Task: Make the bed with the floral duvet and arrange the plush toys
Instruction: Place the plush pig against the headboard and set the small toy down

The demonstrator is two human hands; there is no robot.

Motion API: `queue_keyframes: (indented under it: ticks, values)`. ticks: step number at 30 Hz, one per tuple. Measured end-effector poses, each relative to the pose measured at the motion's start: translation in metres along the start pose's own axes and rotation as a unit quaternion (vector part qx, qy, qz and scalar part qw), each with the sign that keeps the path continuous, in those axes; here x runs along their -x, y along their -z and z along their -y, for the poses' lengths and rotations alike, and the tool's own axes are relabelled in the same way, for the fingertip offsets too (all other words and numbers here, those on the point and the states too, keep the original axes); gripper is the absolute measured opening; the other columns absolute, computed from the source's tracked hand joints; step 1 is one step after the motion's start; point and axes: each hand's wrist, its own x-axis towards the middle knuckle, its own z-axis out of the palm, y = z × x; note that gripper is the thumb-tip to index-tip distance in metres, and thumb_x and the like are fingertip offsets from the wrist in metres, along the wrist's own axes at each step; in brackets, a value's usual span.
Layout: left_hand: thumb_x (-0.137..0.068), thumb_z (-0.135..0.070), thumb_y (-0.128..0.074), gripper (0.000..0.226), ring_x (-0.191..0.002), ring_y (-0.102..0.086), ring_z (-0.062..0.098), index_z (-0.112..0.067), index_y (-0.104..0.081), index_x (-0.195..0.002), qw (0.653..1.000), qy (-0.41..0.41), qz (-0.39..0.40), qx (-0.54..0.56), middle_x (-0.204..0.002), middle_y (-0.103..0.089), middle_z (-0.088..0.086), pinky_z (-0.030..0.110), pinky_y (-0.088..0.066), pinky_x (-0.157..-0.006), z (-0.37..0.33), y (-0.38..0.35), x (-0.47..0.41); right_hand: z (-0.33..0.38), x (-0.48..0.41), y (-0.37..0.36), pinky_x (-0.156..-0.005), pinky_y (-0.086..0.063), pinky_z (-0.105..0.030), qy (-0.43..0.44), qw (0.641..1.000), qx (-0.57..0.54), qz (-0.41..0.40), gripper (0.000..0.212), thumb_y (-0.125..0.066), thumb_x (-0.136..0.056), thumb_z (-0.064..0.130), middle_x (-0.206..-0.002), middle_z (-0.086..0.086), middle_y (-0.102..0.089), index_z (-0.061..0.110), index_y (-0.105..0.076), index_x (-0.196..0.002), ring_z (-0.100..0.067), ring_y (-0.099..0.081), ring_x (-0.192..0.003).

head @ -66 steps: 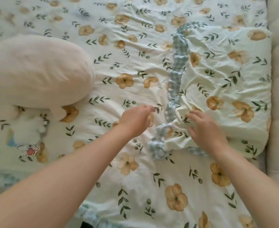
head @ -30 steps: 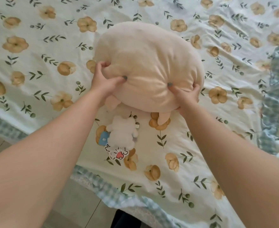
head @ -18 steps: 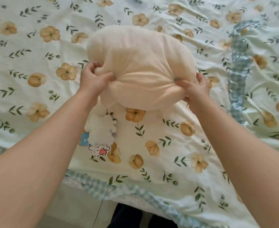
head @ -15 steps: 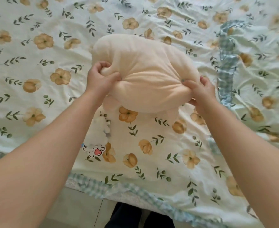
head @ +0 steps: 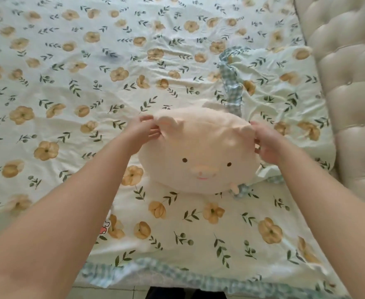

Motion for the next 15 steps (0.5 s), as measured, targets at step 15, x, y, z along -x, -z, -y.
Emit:
queue_keyframes:
  ticks: [15]
  values:
    - [-0.076, -0.061, -0.067, 0.079, -0.116, -0.050, 0.024, -0.044, -0.029, -0.143, 0.997, 0.002, -0.066, -0.033, -0.145, -0.039, -0.004, 0.047, -0.052, -0.082, 0.063, -0.016, -0.031, -0.071, -0.027, -0.009, -0.097, -0.046, -0.059, 0.065, 0.995, -0.042, -0.055, 0.101, -0.082, -0.052, 0.065, -0.147, 0.005, -0.038, 0.054, -0.030, -0.138, -0.027, -0.046, -0.127]
